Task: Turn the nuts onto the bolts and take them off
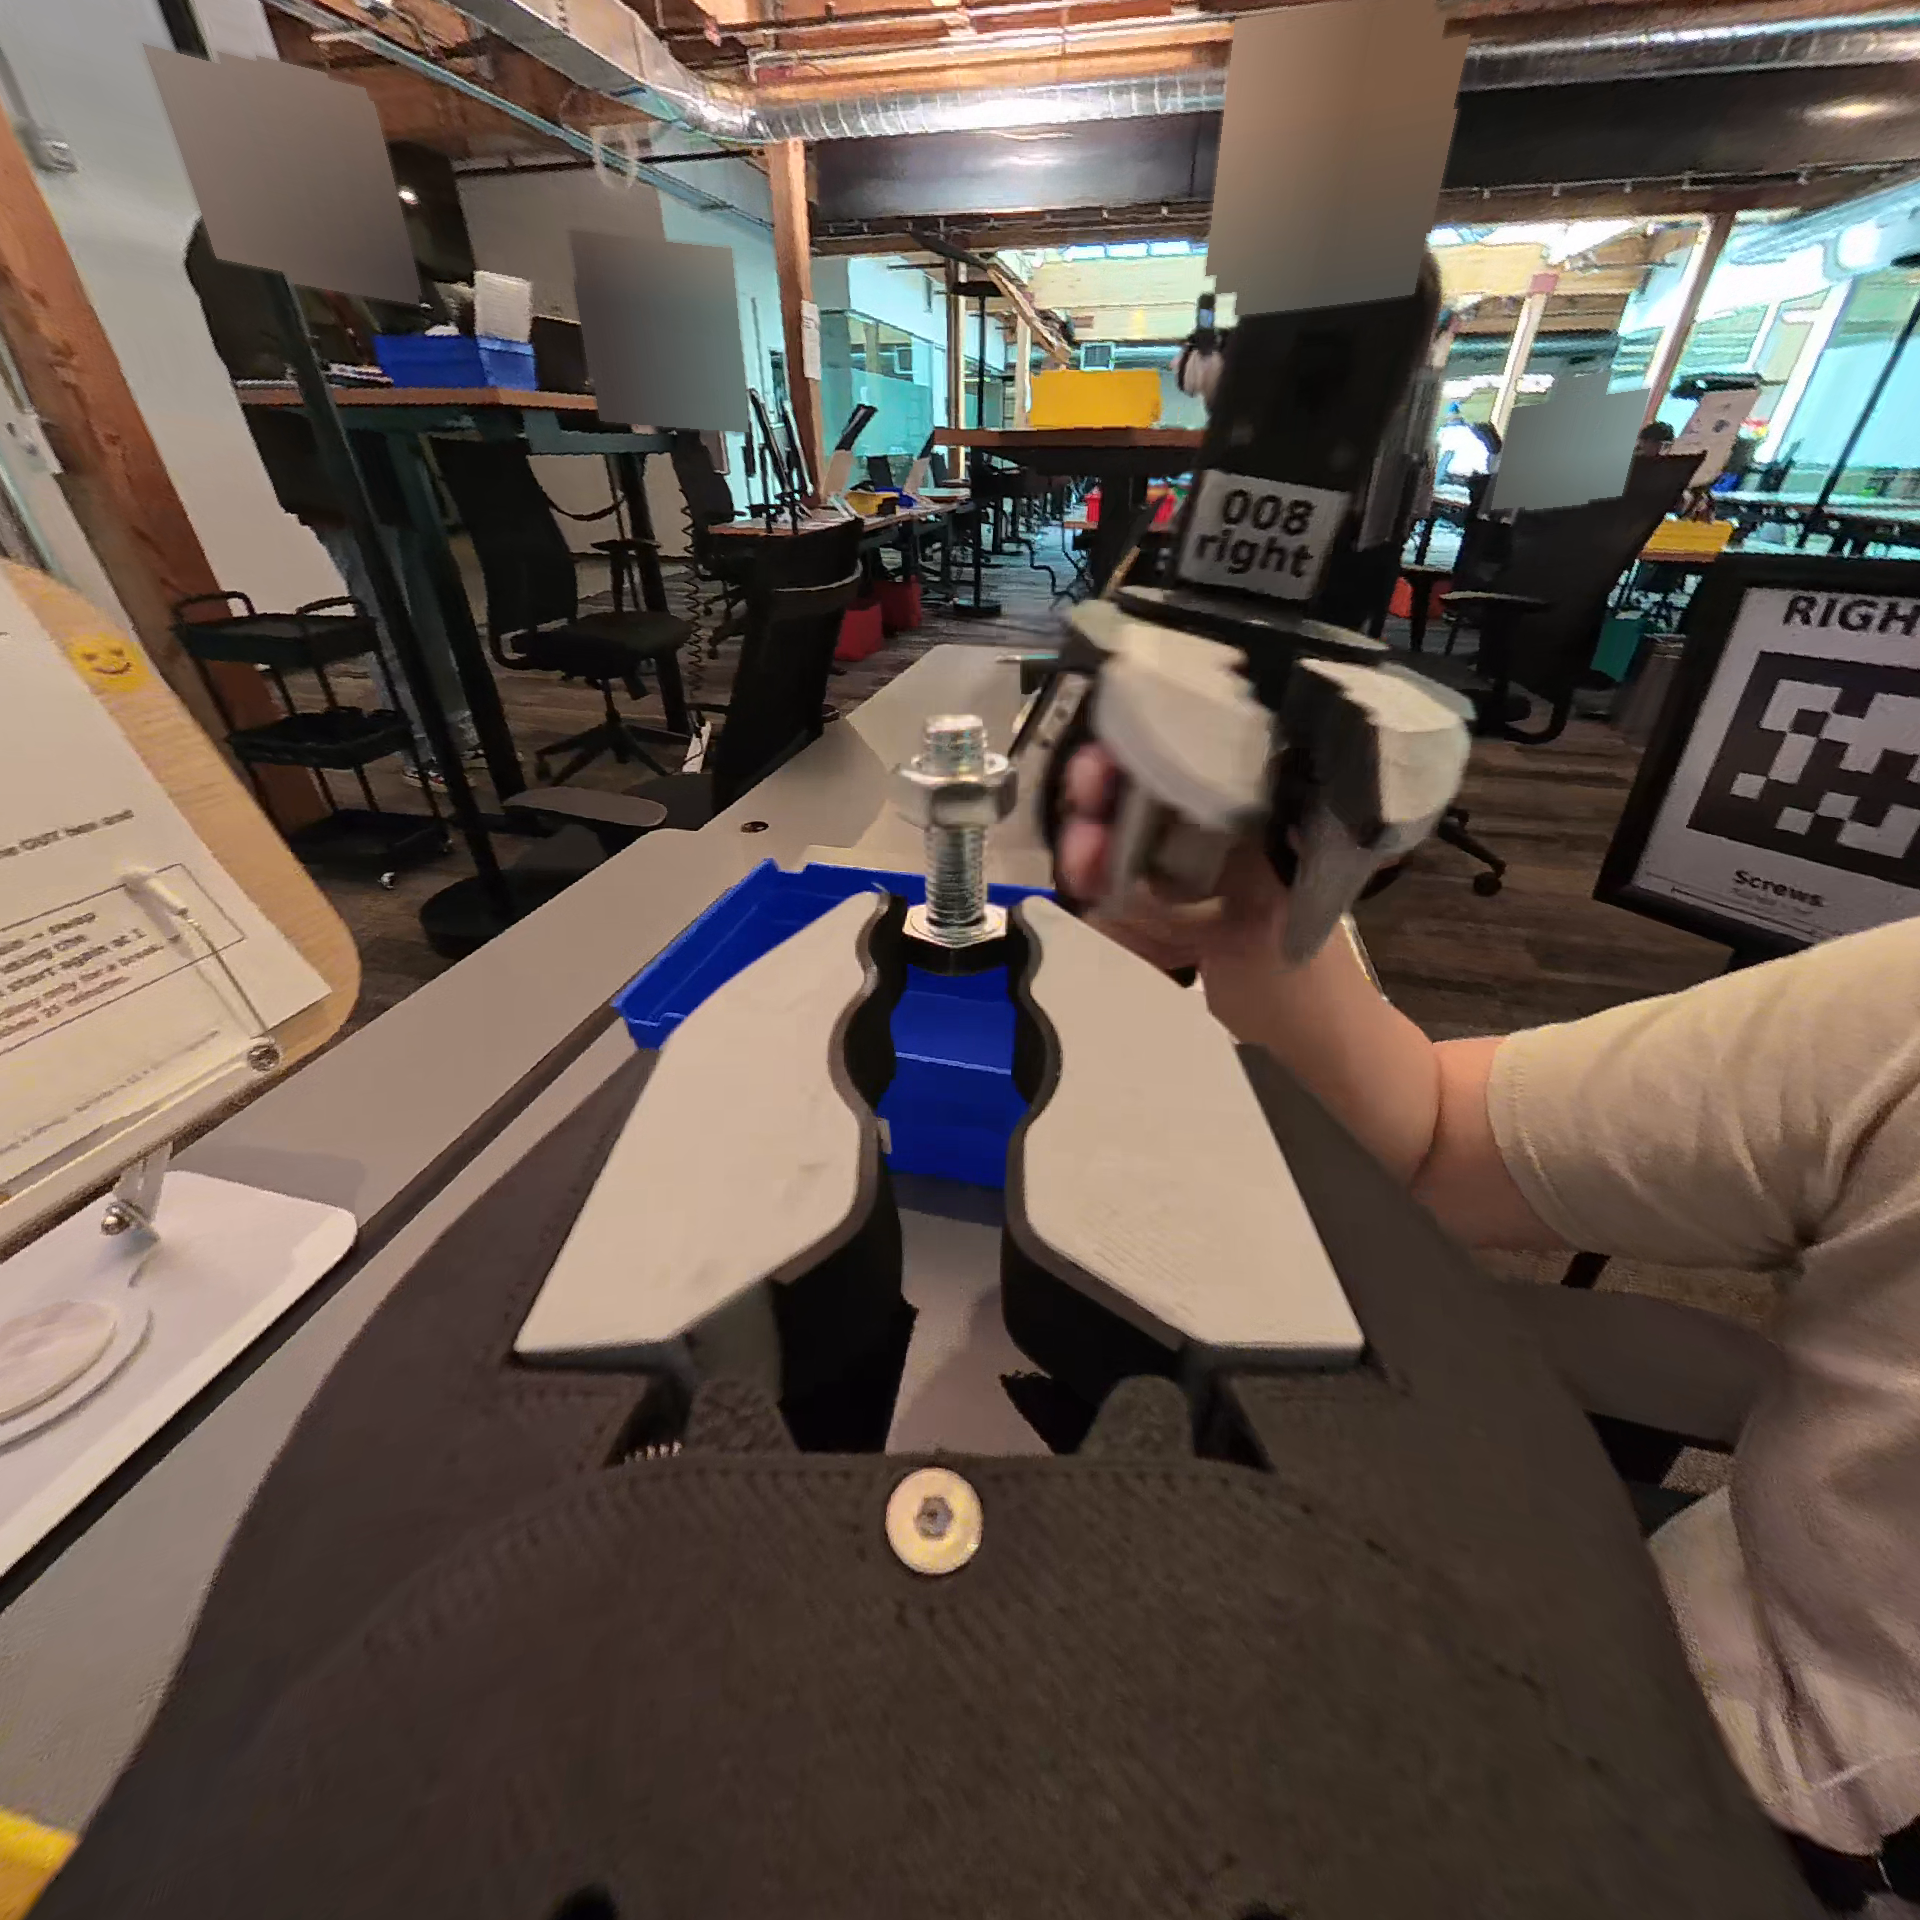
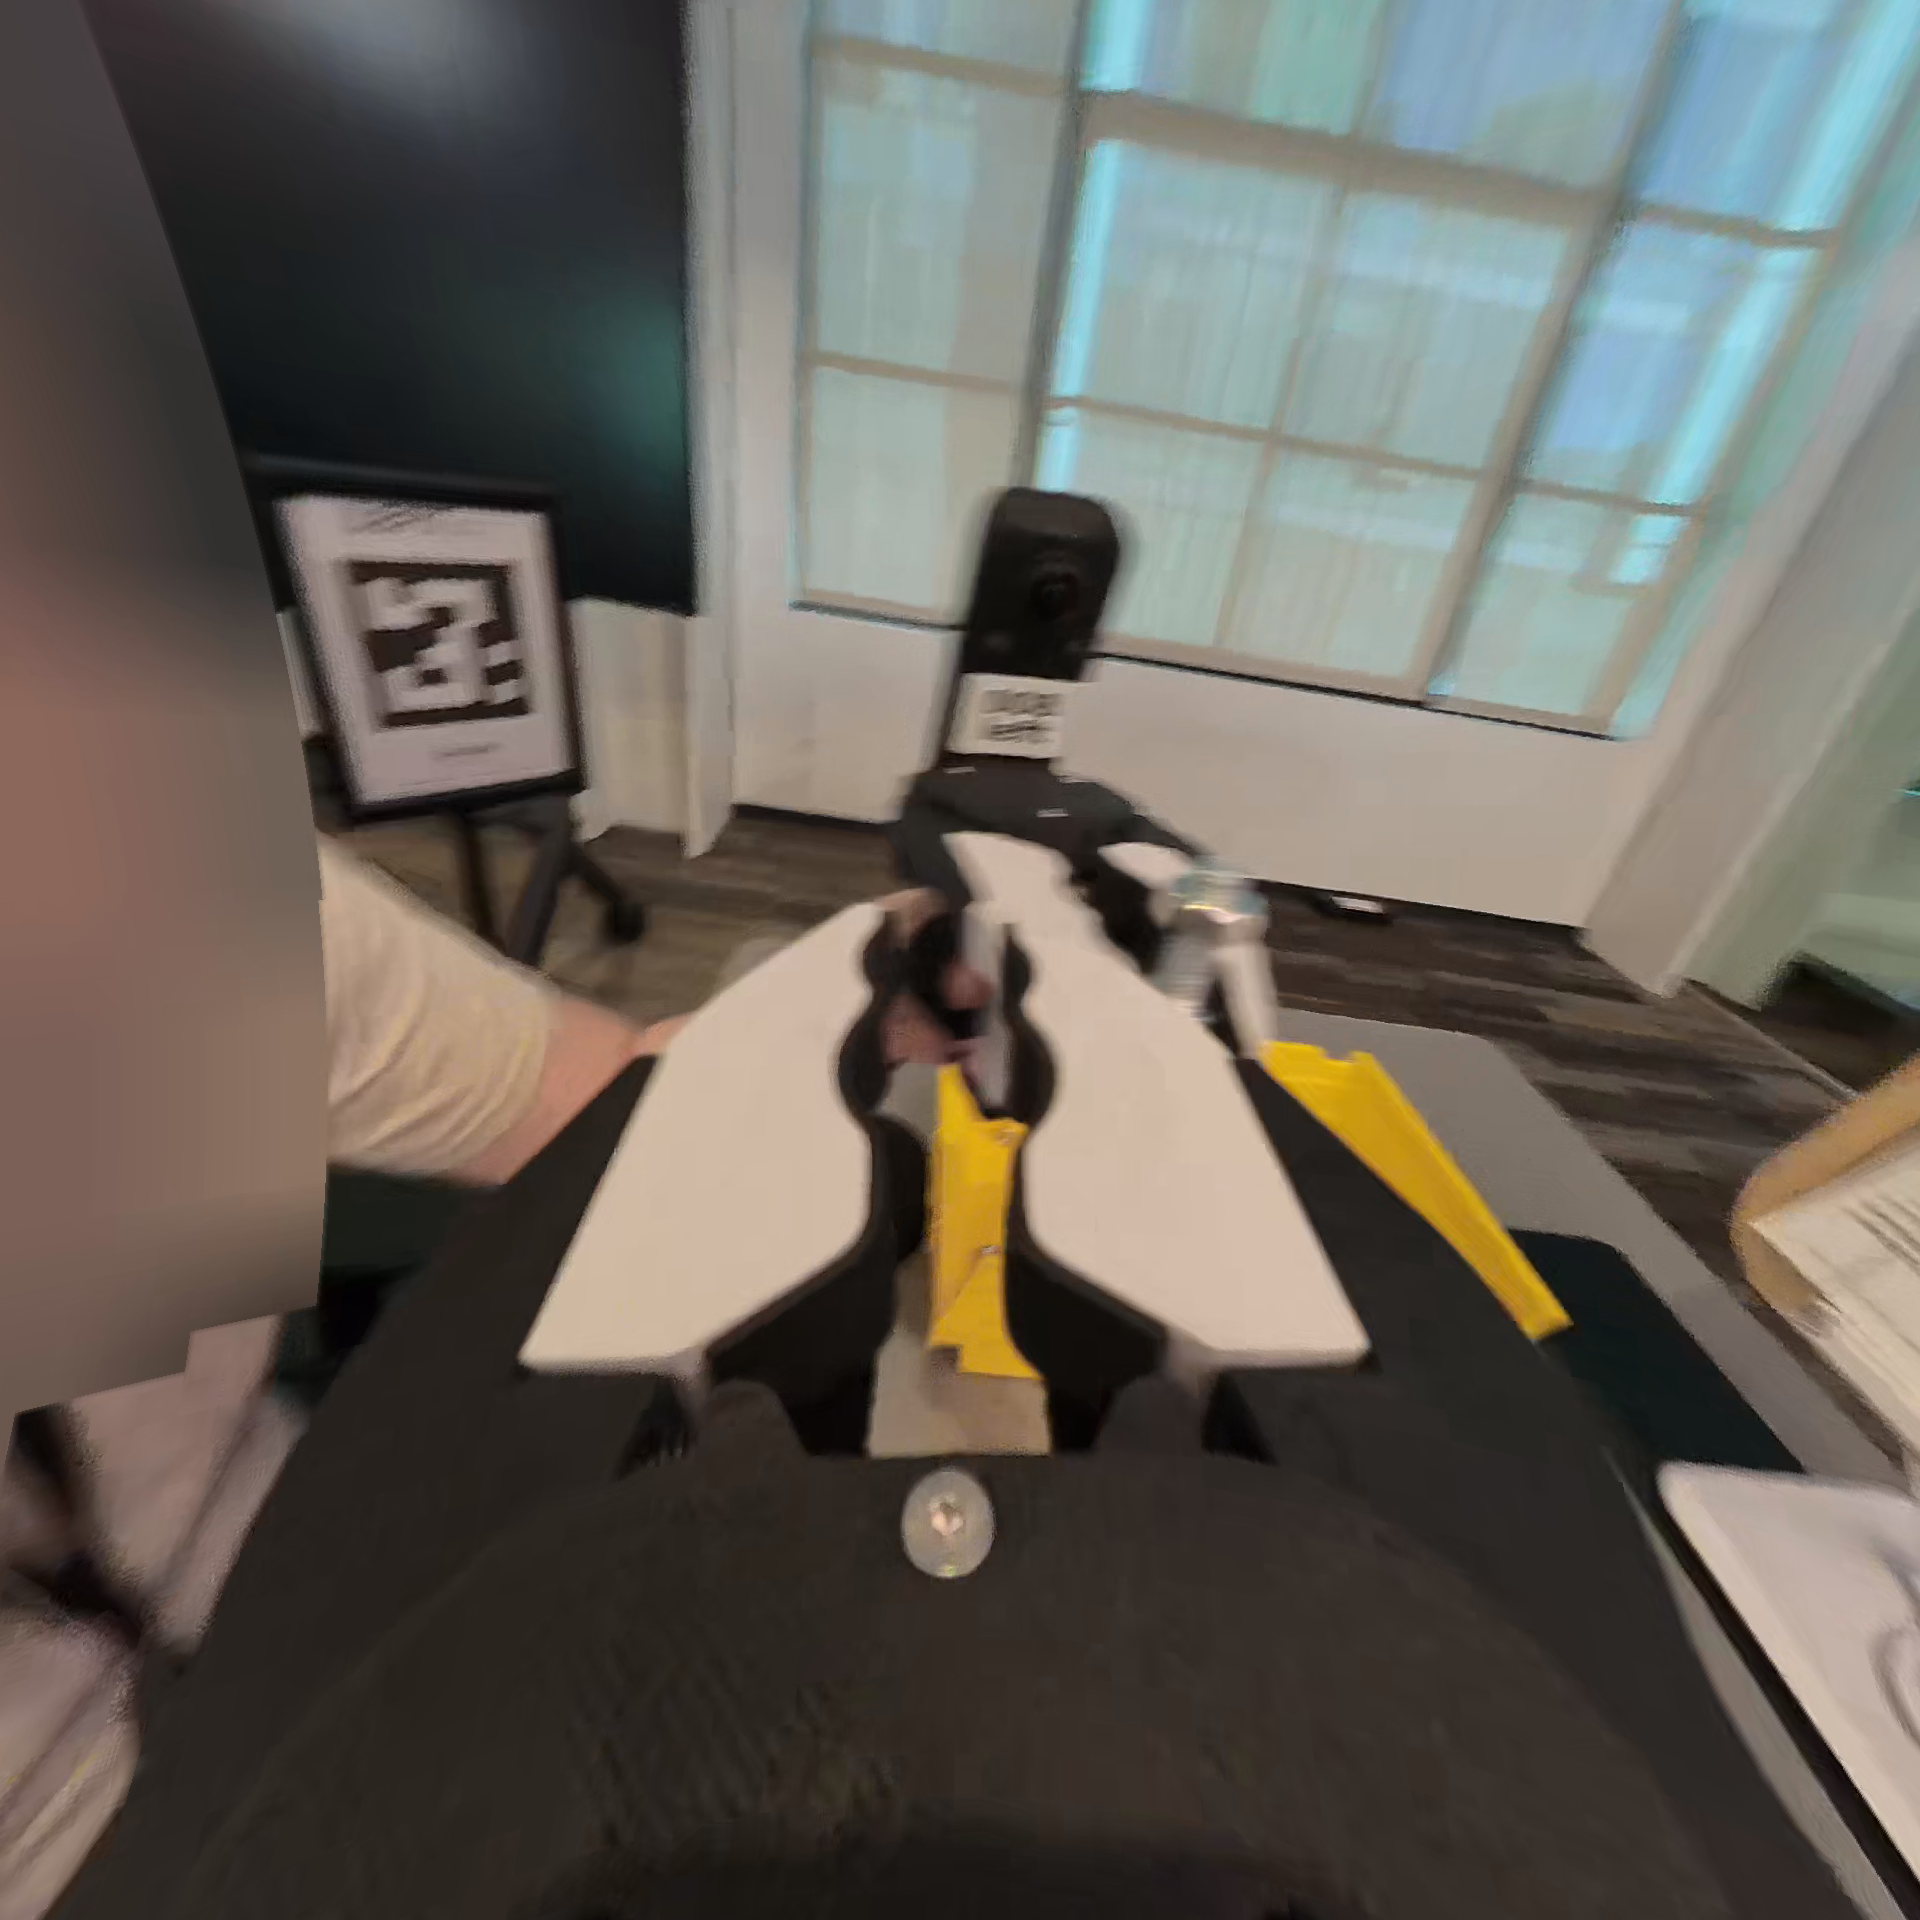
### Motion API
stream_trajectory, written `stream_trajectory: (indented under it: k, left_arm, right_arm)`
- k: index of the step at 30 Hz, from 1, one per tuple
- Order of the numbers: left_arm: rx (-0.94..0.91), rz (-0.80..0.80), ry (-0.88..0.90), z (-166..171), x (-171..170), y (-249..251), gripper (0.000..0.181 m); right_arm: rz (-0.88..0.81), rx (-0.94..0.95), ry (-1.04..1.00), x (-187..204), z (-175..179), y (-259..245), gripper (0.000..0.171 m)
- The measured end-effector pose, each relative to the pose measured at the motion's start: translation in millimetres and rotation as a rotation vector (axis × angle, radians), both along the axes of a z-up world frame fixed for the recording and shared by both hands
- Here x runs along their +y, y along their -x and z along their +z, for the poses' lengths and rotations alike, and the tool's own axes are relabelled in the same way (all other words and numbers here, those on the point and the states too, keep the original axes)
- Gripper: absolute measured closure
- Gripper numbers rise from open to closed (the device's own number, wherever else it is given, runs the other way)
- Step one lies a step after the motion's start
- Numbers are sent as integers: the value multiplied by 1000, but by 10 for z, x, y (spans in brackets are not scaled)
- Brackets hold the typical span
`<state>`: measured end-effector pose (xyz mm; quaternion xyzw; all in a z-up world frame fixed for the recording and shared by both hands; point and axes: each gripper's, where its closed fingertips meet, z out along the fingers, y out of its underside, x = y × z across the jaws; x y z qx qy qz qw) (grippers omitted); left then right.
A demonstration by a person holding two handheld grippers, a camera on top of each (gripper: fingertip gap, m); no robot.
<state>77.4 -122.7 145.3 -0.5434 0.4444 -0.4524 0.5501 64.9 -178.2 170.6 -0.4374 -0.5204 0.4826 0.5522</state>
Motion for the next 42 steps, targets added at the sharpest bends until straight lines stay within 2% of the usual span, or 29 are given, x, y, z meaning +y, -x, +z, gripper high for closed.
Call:
stream_trajectory:
  k: [1,2,7,11,14,15,17,19,21,23,25,27,30,33,37,40,42]
  left_arm:
    - [-14,-2,11,12,22,25,163]
    - [-24,-19,21,22,15,36,163]
    - [-26,-92,14,37,-141,-42,163]
    - [12,-110,4,-27,-201,-125,163]
    - [13,-121,-4,-38,-210,-141,163]
    - [8,-101,-2,-34,-175,-133,162]
    - [-6,-93,4,-14,-156,-113,156]
    - [15,-92,21,-25,-162,-92,151]
    - [61,-64,21,-67,-142,-67,149]
    - [121,-40,17,-135,-128,-52,150]
    - [157,-25,21,-182,-111,-47,150]
    - [179,-18,40,-223,-86,-40,150]
    - [188,-27,66,-253,-68,-34,150]
    - [194,-20,80,-262,-48,-14,150]
    - [225,12,70,-261,-28,73,147]
    - [291,124,52,-252,95,342,141]
    - [298,239,51,-190,215,632,137]
  right_arm:
    - [41,-7,-3,-84,11,-21,160]
    - [21,6,4,-73,45,-42,160]
    - [-253,3,3,420,-13,-100,149]
    - [-138,30,111,441,-84,10,145]
    - [-80,40,143,433,-86,18,153]
    - [-77,31,148,443,-80,-16,161]
    - [-134,9,152,551,-58,-172,161]
    - [-267,-62,130,768,-96,-494,161]
    - [-531,-262,155,1163,-398,-1041,161]
    - [-768,-561,324,1472,-1024,-1757,161]
    - [-897,-792,607,1575,-1703,-2389,161]
    - [-955,-955,876,1556,-2271,-2815,161]
    - [-1118,-1157,1090,1563,-2840,-3329,160]
    - [-1203,-1219,1215,1573,-3123,-3537,160]
    - [-1269,-1313,1244,1525,-3248,-3713,160]
    - [-1237,-1359,1255,1481,-3231,-3669,160]
    - [-1286,-1384,1200,1518,-3160,-3703,156]
